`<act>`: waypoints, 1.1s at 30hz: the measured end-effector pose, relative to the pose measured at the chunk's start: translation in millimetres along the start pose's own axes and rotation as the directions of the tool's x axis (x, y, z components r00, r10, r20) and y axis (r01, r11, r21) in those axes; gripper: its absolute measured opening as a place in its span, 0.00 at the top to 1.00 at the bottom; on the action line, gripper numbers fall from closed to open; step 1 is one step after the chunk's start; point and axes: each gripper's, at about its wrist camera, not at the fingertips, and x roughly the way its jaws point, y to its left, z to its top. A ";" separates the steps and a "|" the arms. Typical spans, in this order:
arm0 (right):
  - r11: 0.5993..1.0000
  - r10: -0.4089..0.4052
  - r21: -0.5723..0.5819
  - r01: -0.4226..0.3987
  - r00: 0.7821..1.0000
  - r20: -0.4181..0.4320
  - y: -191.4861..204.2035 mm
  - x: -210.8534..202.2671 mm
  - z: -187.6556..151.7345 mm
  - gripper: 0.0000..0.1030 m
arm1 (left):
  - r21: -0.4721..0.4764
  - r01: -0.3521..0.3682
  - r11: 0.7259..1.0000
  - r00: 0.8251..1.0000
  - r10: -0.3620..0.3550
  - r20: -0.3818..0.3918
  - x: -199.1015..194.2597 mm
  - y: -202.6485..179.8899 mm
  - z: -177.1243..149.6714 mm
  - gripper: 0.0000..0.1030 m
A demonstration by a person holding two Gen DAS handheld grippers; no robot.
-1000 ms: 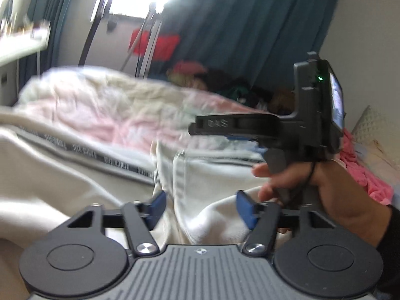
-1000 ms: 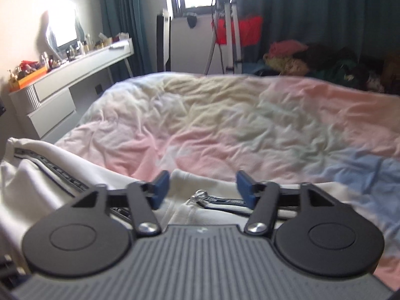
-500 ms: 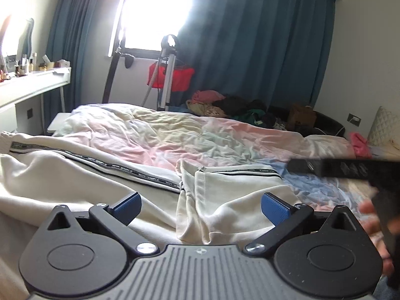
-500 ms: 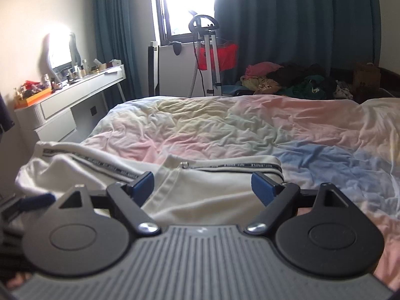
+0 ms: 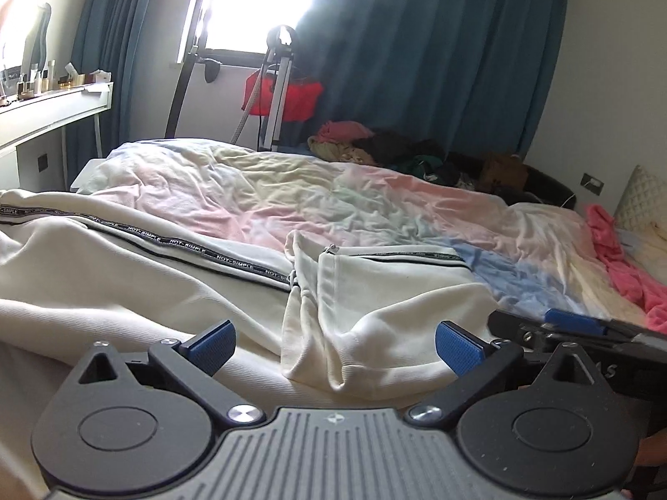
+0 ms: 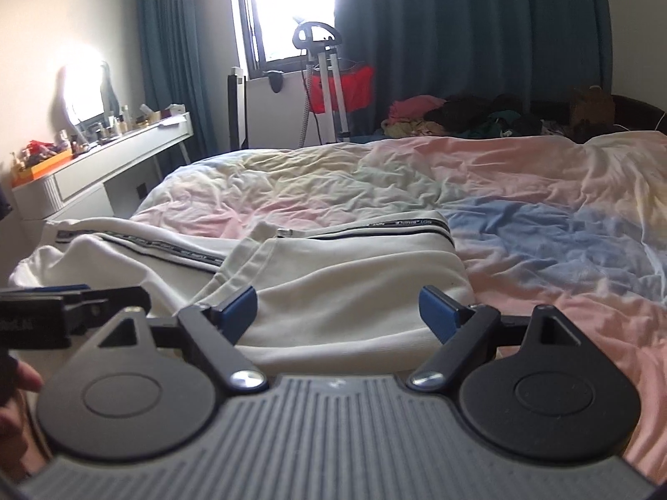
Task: Fold clothes
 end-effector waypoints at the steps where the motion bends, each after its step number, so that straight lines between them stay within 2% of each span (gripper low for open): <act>1: 1.000 -0.001 0.004 0.001 1.000 0.002 -0.6 -0.3 0.3 0.16 | 0.000 0.001 1.000 1.000 -0.001 -0.004 2.4 0.7 -0.1 0.00; 4: 1.000 -0.007 0.017 0.007 1.000 0.003 -2.2 -0.8 1.0 0.16 | -0.034 0.029 0.999 0.999 -0.030 -0.034 15.6 9.1 4.7 0.01; 8: 0.999 -0.015 0.040 0.015 1.000 -0.008 -6.2 1.7 1.5 0.16 | -0.054 0.076 0.996 0.991 -0.081 -0.107 50.8 20.9 30.4 0.10; 11: 0.997 -0.029 0.074 0.030 0.999 -0.023 -13.3 8.8 0.7 0.16 | -0.055 0.095 0.994 0.982 -0.103 -0.158 92.7 27.6 54.9 0.15; 13: 0.994 -0.042 0.102 0.046 0.998 -0.037 -20.0 16.8 0.4 0.16 | -0.069 0.093 0.993 0.975 -0.105 -0.197 125.0 30.7 71.0 0.25; 14: 0.992 -0.050 0.117 0.055 0.998 -0.045 -23.4 21.4 0.2 0.16 | -0.083 0.096 0.992 0.972 -0.111 -0.208 140.6 31.8 78.2 0.26; 18: 0.980 -0.111 0.156 0.121 0.991 -0.076 -39.3 39.6 -1.7 0.16 | -0.138 0.119 0.983 0.948 -0.154 -0.279 199.3 31.9 98.0 0.38; 23: 0.959 -0.152 0.229 0.170 0.984 -0.096 -66.1 59.7 -1.4 0.16 | -0.189 0.128 0.973 0.922 -0.187 -0.339 238.3 25.4 101.5 0.39; 25: 0.951 -0.148 0.255 0.172 0.983 -0.110 -75.0 69.8 -2.1 0.16 | -0.182 0.092 0.979 0.917 -0.155 -0.368 249.7 23.8 100.5 0.39; 27: 0.948 -0.133 0.272 0.165 0.982 -0.134 -81.4 81.5 -4.6 0.16 | -0.185 0.084 0.979 0.901 -0.154 -0.405 260.0 23.3 99.6 0.40; 28: 0.948 -0.126 0.274 0.162 0.981 -0.146 -83.1 86.8 -6.1 0.16 | -0.206 0.100 0.973 0.887 -0.181 -0.425 264.4 24.2 100.0 0.40; 29: 0.947 -0.120 0.279 0.160 0.980 -0.158 -85.1 91.5 -8.0 0.16 | -0.254 0.141 0.957 0.873 -0.241 -0.424 266.7 27.3 100.8 0.41; 30: 0.945 -0.110 0.288 0.156 0.979 -0.171 -87.4 95.3 -9.5 0.16 | -0.300 0.179 0.937 0.858 -0.297 -0.419 268.8 30.4 101.6 0.40; 32: 0.935 -0.086 0.322 0.146 0.977 -0.196 -93.3 99.4 -12.1 0.16 | -0.370 0.238 0.898 0.841 -0.381 -0.384 270.4 35.2 103.0 0.42; 33: 0.929 -0.081 0.339 0.146 0.977 -0.199 -96.3 100.1 -13.2 0.16 | -0.414 0.279 0.866 0.827 -0.436 -0.355 271.5 38.2 102.7 0.43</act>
